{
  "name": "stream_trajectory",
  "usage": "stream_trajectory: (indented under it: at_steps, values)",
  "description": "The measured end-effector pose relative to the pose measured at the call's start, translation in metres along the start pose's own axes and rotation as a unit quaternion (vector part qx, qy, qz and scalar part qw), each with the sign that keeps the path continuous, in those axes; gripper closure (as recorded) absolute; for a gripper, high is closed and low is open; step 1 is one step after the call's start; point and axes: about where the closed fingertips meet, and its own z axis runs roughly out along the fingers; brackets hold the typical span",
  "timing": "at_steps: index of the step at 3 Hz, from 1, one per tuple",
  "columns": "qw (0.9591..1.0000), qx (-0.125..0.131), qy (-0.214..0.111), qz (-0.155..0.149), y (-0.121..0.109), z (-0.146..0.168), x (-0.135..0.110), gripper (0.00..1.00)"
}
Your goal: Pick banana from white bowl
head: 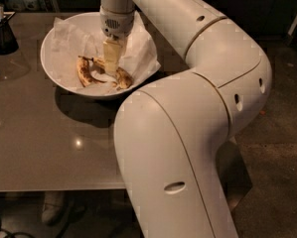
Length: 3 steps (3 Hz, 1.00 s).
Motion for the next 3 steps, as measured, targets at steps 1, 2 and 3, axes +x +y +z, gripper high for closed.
stream_trajectory:
  at_steps: [1, 2, 3]
  values:
    - [0.9999, -0.005, -0.005, 0.007, -0.0017, 0.0017, -0.0004, 0.46]
    - [0.9997, -0.010, -0.007, 0.021, -0.0027, 0.0025, 0.0021, 0.51]
    - [0.9993, -0.014, -0.005, 0.035, -0.0021, 0.0038, 0.0040, 0.48]
